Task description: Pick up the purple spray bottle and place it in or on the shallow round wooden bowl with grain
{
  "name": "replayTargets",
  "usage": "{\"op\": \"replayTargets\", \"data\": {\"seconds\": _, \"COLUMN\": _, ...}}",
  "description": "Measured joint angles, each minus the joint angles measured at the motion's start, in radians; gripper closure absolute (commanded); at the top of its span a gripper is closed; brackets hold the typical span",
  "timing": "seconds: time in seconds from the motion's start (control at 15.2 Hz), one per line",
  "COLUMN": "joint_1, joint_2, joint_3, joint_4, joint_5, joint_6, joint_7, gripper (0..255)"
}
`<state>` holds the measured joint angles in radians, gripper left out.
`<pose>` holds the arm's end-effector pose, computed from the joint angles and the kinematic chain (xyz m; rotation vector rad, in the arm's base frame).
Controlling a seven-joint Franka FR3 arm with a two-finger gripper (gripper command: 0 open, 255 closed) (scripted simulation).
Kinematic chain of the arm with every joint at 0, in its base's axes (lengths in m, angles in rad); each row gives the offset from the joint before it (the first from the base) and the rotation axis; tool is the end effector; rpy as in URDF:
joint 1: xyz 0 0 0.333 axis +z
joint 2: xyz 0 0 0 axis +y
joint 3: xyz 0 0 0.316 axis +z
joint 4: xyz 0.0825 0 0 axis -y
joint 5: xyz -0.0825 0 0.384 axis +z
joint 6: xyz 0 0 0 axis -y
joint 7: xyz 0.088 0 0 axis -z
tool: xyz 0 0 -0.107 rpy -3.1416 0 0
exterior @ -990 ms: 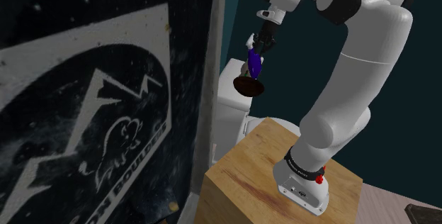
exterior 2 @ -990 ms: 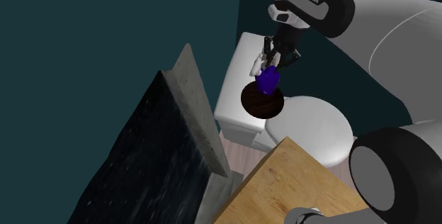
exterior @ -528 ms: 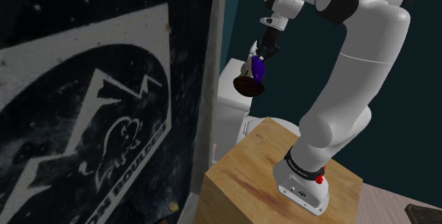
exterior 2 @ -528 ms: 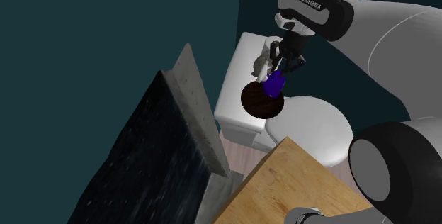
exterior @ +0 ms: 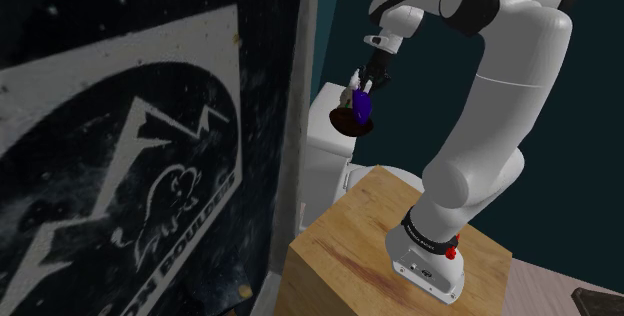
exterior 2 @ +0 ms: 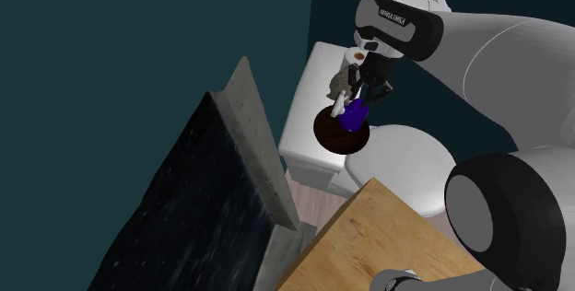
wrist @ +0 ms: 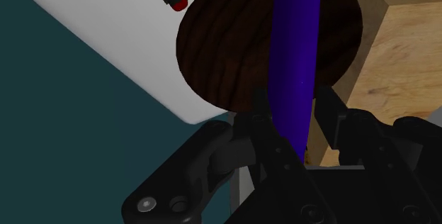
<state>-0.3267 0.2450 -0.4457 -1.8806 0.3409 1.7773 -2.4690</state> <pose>0.4390 -0.3721 0.3711 -1.9975 -1.9893 -0.3268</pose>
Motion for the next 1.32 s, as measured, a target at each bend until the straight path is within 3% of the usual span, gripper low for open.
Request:
{"op": "replayTargets", "data": {"seconds": 0.33, "joint_1": -0.001, "joint_2": 0.004, "joint_3": 0.000, "joint_4": 0.000, "joint_5": 0.002, "joint_6": 0.003, "joint_7": -0.003, "gripper": 255}}
{"op": "replayTargets", "data": {"seconds": 0.4, "joint_1": -0.001, "joint_2": 0.004, "joint_3": 0.000, "joint_4": 0.000, "joint_5": 0.002, "joint_6": 0.003, "joint_7": -0.003, "gripper": 0}}
{"op": "replayTargets", "data": {"seconds": 0.79, "joint_1": -0.001, "joint_2": 0.004, "joint_3": 0.000, "joint_4": 0.000, "joint_5": 0.002, "joint_6": 0.003, "joint_7": -0.003, "gripper": 0}}
{"op": "replayTargets", "data": {"seconds": 1.12, "joint_1": -0.022, "joint_2": 0.009, "joint_3": -0.012, "joint_4": 0.115, "joint_5": -0.009, "joint_6": -0.107, "joint_7": 0.005, "gripper": 0}}
{"op": "replayTargets", "data": {"seconds": 1.32, "joint_1": -0.024, "joint_2": 0.010, "joint_3": -0.013, "joint_4": 0.127, "joint_5": -0.010, "joint_6": -0.120, "joint_7": 0.006, "gripper": 0}}
